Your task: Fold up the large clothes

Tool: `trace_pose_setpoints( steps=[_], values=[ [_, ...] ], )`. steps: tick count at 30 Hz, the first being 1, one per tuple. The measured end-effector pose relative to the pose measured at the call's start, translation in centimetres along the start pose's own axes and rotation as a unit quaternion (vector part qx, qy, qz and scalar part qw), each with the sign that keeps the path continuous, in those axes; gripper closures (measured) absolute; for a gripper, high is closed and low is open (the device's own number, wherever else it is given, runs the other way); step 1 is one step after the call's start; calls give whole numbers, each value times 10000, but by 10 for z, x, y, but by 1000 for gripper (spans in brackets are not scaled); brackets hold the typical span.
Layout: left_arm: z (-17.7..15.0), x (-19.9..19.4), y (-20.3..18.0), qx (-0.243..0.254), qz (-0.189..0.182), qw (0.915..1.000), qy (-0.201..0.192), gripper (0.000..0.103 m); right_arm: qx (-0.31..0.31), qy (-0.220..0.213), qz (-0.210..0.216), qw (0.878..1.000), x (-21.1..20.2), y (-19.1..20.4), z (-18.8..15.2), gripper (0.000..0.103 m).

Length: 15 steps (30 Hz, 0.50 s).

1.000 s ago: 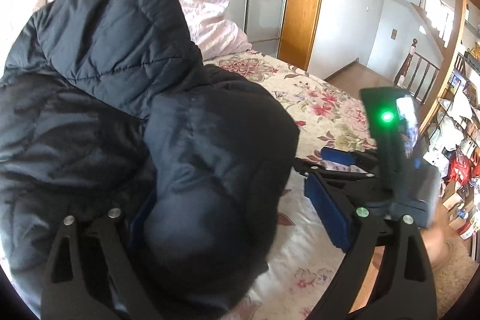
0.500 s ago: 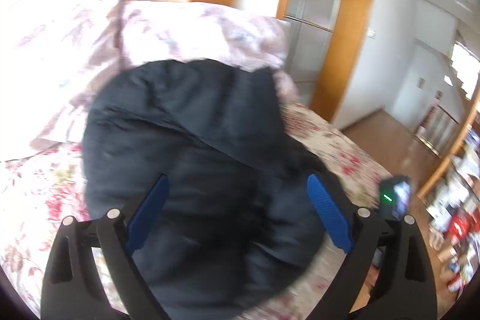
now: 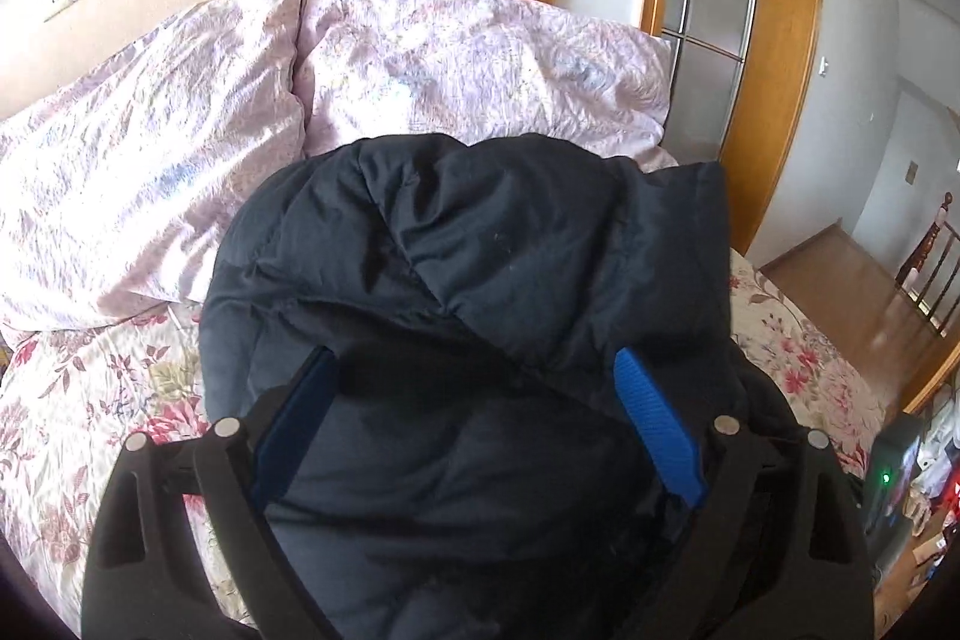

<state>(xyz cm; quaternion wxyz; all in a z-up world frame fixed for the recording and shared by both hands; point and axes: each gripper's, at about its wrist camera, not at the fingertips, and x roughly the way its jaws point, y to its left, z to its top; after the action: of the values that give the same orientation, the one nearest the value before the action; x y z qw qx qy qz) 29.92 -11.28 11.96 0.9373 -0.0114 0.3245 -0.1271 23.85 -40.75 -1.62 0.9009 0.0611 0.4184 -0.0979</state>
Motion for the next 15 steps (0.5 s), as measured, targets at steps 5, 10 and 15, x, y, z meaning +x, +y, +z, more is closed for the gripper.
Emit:
trace_pose_setpoints(
  steps=[5,10,15],
  values=[
    [0,16,-5,88,42,9999,70,10,-31,-8,-25,10000,0,1,-1,50],
    [-4,32,-16,211,55,9997,139,10,-41,-10,-24,10000,0,0,0,50],
    [-11,52,-34,406,74,9990,198,10,-52,-10,-11,10000,-1,1,0,50]
  ],
)
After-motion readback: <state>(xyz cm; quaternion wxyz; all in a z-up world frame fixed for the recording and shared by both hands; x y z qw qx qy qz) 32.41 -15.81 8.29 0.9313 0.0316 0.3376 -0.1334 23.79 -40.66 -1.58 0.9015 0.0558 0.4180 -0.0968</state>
